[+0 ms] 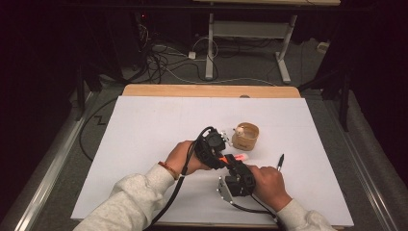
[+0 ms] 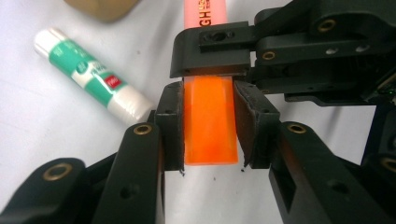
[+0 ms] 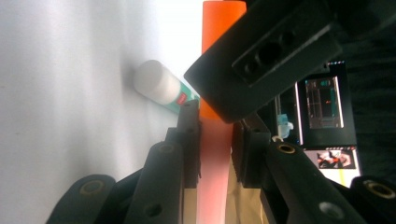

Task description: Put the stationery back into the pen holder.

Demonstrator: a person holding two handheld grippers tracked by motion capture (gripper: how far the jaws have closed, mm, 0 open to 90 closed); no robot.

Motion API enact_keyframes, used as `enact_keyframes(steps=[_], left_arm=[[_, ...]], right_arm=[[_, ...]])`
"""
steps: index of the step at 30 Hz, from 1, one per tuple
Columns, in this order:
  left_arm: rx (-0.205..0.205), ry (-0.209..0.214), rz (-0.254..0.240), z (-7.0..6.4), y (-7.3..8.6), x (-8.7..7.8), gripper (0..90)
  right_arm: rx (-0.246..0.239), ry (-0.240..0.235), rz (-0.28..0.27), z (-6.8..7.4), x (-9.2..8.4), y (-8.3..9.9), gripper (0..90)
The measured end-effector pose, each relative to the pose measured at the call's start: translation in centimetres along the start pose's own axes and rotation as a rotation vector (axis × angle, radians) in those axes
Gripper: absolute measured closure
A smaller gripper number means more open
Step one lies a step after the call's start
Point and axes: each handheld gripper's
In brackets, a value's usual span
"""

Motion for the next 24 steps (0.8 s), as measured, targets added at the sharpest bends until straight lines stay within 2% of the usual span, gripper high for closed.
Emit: enact_keyframes(steps=[1, 3, 4, 6, 7, 8, 9, 10, 11, 14, 15, 18, 21, 24], left_arm=[[0.006, -0.008, -0.021, 0.0, 0.1, -0.2, 53.6], [0.007, -0.024, -0.068, 0.0, 0.3, -0.7, 53.4], [0.013, -0.036, -0.096, 0.0, 0.5, -0.9, 49.1], [0.02, -0.046, -0.153, 0.0, 1.0, -1.3, 48.6], [0.035, -0.056, -0.167, 0.0, 1.3, -1.5, 44.5], [0.036, -0.064, -0.201, -0.1, 1.6, -1.7, 44.5], [0.042, -0.078, -0.233, -0.2, 2.0, -2.0, 44.0], [0.048, -0.105, -0.259, -0.2, 2.3, -2.2, 36.0], [0.053, -0.126, -0.286, -0.3, 2.8, -2.4, 33.5], [0.065, -0.149, -0.357, -0.4, 4.1, -2.9, 33.3], [0.066, -0.171, -0.373, -0.4, 4.7, -3.0, 32.2], [0.071, -0.201, -0.417, -0.3, 6.1, -3.2, 29.6], [0.075, -0.251, -0.439, -0.2, 7.6, -3.2, 25.5], [0.078, -0.286, -0.462, 0.0, 9.1, -3.2, 25.3]], right_arm=[[-0.019, 0.015, -0.014, -0.4, 0.1, 0.3, 77.0], [-0.003, 0.001, -0.006, -0.5, 0.1, 0.4, 77.2], [0.001, -0.003, -0.005, -0.8, 0.1, 0.7, 77.4], [0.002, 0.007, -0.01, -0.8, 0.1, 0.8, 77.4], [0.017, 0.004, 0.0, -1.1, 0.0, 1.2, 77.5], [0.017, 0.004, 0.0, -1.1, 0.0, 1.2, 77.5], [0.038, 0.006, -0.004, -1.3, 0.0, 1.3, 77.6], [0.047, 0.007, -0.002, -1.4, 0.0, 1.6, 77.6], [0.06, 0.004, -0.003, -1.5, 0.0, 1.8, 77.6], [0.113, -0.008, -0.001, -2.0, -0.1, 2.4, 77.6], [0.122, -0.012, -0.001, -2.2, -0.1, 2.6, 77.6], [0.195, -0.021, -0.007, -2.8, -0.3, 3.3, 77.6], [0.265, -0.043, -0.034, -3.7, -0.5, 4.1, 77.6], [0.334, -0.067, -0.059, -4.5, -0.8, 4.9, 77.6]])
Point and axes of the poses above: each handheld gripper's, and its own axes: x roughly forward along the jaws, y roughly out of its underside, z roughly to its left, and after that the axes turned 1 degree about -z, right-handed
